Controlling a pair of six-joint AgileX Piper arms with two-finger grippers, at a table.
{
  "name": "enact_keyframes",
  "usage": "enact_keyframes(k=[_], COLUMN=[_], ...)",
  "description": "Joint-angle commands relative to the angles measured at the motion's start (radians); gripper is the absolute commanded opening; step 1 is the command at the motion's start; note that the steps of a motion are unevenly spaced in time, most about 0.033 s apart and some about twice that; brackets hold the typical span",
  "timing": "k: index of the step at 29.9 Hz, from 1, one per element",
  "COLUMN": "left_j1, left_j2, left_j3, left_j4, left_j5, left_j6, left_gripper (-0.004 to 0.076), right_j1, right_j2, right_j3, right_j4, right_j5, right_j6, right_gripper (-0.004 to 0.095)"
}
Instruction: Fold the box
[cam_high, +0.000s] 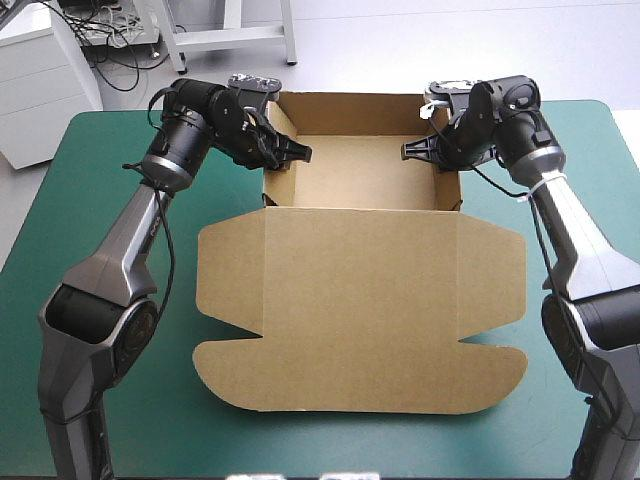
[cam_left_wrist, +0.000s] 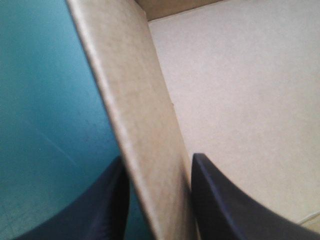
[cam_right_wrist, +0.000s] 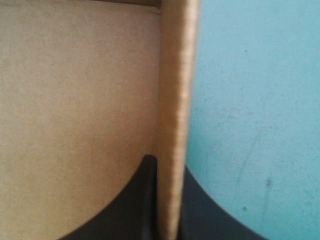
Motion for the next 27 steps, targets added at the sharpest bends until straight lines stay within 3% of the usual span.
enact_keyframes(k=[1,7,27], left_j1=[-0.005,-0.005,-0.053], left_j2=[-0.041,-0.012,0.125], left_j3=[-0.03,-0.03,-0.03], left_j4=[0.028,0.074,0.222], left_j5=[0.041,0.039,0.02], left_j6=[0.002,-0.004,-0.086], left_gripper=[0.021,-0.0034,-0.0032], right_j1=[0.007,0.007,0.018], right_j2=[-0.047,-0.045,0.092], right_j3=[-0.026,-0.026,-0.026], right_j4=[-0.012,-0.057,-0.063], right_j5=[0.014,-0.031,0.023], right_j6=[-0.029,-0.029,-0.029], right_gripper=[-0.0002,-0.0002,-0.0002])
